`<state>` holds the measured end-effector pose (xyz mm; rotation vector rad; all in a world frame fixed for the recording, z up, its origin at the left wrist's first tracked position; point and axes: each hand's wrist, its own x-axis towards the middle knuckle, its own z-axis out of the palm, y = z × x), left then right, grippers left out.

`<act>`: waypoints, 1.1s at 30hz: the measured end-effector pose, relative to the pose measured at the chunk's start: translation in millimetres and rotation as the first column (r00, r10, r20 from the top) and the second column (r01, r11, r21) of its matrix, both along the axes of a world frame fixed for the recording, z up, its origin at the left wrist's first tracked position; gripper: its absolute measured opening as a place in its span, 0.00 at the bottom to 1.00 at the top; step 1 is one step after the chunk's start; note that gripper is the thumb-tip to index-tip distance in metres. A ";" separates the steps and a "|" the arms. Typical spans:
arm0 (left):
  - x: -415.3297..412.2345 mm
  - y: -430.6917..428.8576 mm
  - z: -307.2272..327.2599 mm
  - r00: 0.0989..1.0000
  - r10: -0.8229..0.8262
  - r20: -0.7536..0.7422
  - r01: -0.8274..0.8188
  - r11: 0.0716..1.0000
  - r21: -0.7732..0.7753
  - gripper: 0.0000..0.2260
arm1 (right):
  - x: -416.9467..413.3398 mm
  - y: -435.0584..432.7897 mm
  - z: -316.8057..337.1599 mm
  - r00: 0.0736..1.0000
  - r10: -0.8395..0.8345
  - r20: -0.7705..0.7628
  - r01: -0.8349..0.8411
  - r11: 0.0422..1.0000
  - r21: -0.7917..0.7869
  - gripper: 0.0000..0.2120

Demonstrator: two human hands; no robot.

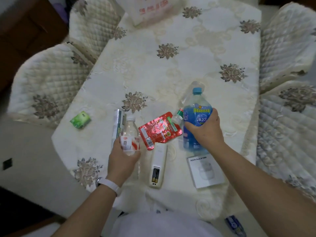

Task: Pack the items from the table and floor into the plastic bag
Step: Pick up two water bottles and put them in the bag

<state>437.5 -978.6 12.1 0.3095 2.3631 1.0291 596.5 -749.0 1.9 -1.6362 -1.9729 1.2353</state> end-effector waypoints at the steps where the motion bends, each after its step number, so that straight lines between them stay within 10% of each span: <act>1: 0.4 -4.2 3.5 1.000 0.019 -0.004 -0.019 1.000 0.014 0.23 | -1.4 -3.0 3.8 0.999 0.020 -0.040 -0.019 1.000 0.009 0.44; 16: -75.8 -139.1 42.3 0.985 0.160 0.059 -0.170 0.905 0.390 0.26 | -112.7 -150.5 42.6 0.909 0.348 -0.229 -0.349 0.936 0.035 0.36; 33: -279.3 -395.9 69.5 0.877 0.472 0.091 -0.462 0.775 0.431 0.27 | -381.9 -397.7 79.5 0.676 0.700 -0.232 -0.691 0.711 0.130 0.35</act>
